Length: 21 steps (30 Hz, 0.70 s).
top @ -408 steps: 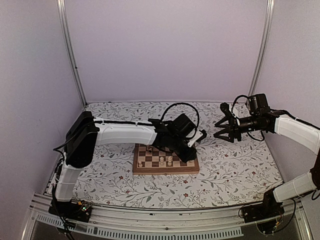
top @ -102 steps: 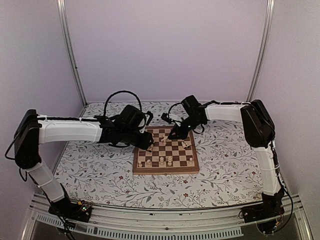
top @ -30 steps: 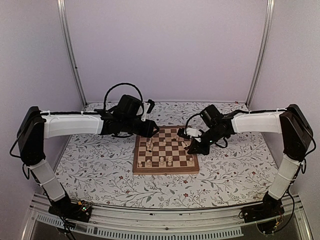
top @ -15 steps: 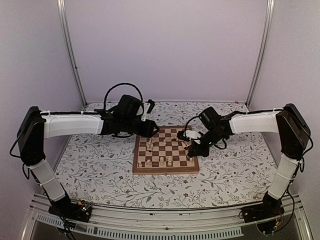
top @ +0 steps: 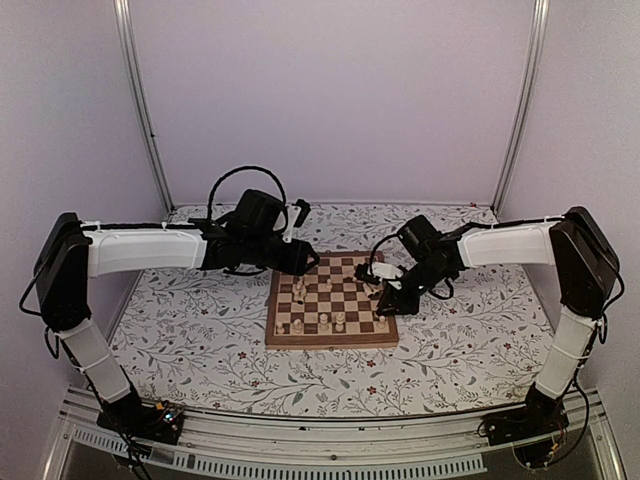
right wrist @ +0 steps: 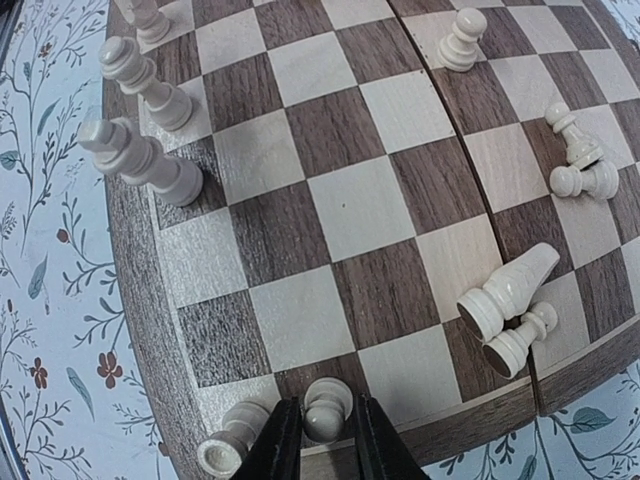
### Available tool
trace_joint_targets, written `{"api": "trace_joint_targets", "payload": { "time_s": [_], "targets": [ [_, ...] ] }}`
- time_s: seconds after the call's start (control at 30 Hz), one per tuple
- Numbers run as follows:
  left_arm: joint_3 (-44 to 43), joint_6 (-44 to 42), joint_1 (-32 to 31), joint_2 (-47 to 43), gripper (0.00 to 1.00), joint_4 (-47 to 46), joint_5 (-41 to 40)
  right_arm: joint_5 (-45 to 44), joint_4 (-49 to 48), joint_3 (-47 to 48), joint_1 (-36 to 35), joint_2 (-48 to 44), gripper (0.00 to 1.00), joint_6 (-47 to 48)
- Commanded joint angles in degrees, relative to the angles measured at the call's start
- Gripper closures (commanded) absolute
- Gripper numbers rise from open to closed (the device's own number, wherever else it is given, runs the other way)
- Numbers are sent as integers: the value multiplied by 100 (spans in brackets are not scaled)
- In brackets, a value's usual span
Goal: Set up the chess pieces on the board
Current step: Place the chess piece on the chessboard, then pick up the chess piece from the chessboard.
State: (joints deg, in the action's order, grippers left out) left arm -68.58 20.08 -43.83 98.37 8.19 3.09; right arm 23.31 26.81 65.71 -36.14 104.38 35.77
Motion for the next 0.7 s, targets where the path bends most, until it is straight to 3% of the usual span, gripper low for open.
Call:
{"api": "trace_joint_targets", "payload": {
  "time_s": [0.0,0.23,0.33,0.67],
  "targets": [
    [-13,32,50,77,57,-92,64,185,135,181,100,1,79,-50],
    [-414,-127,50,394,57,-22,105,285,376,457,302,-263,76,-61],
    [-700,-267,38,705,57,138,81,754,537,515,462,-469,70,39],
    [-1847,-569,-35,1974,56,1071,-279,1146,294,27,1050,-982,65,11]
  ]
}}
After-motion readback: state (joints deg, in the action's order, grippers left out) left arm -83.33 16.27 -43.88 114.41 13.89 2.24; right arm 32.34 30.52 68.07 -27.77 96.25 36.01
